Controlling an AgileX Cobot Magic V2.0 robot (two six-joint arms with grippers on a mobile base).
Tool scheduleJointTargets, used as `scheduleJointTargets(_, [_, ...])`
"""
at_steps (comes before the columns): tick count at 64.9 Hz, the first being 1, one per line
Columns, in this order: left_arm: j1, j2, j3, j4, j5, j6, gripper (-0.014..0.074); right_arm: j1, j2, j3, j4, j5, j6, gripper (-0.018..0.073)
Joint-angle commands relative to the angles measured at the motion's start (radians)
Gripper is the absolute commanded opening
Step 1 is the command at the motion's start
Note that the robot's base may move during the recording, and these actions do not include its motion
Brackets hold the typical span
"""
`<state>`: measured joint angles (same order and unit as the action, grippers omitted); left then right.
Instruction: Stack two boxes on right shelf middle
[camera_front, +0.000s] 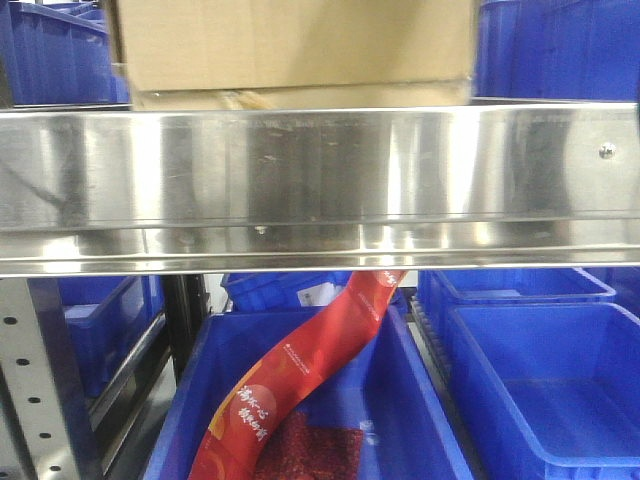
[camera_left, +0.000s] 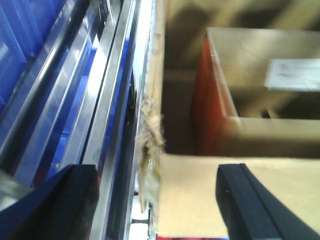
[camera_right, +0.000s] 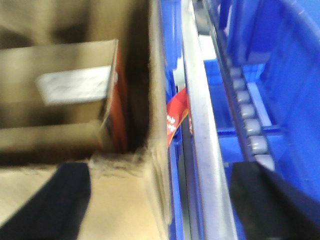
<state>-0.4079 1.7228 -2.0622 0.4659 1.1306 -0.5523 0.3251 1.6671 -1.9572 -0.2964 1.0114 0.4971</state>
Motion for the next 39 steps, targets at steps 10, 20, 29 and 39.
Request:
scheduleJointTargets(10, [0.006, -0.058, -0.014, 0.011, 0.005, 0.0, -0.0066, -0.004, -0.046, -0.007, -0.016, 0.025, -0.017, -0.0092])
scheduleJointTargets(20, [0.006, -0.076, -0.014, -0.06, 0.002, 0.071, -0.0109, -0.004, -0.05, -0.007, 0.018, 0.037, -0.09, -0.016])
scheduleJointTargets(29, [0.006, -0.107, 0.022, -0.18, -0.032, 0.168, -0.0109, -0.004, -0.074, 0.0, 0.042, 0.033, -0.159, -0.016])
scheduleJointTargets(39, [0.006, -0.202, 0.227, -0.261, -0.215, 0.215, -0.0109, -0.004, -0.152, 0.118, 0.042, -0.098, -0.174, -0.016])
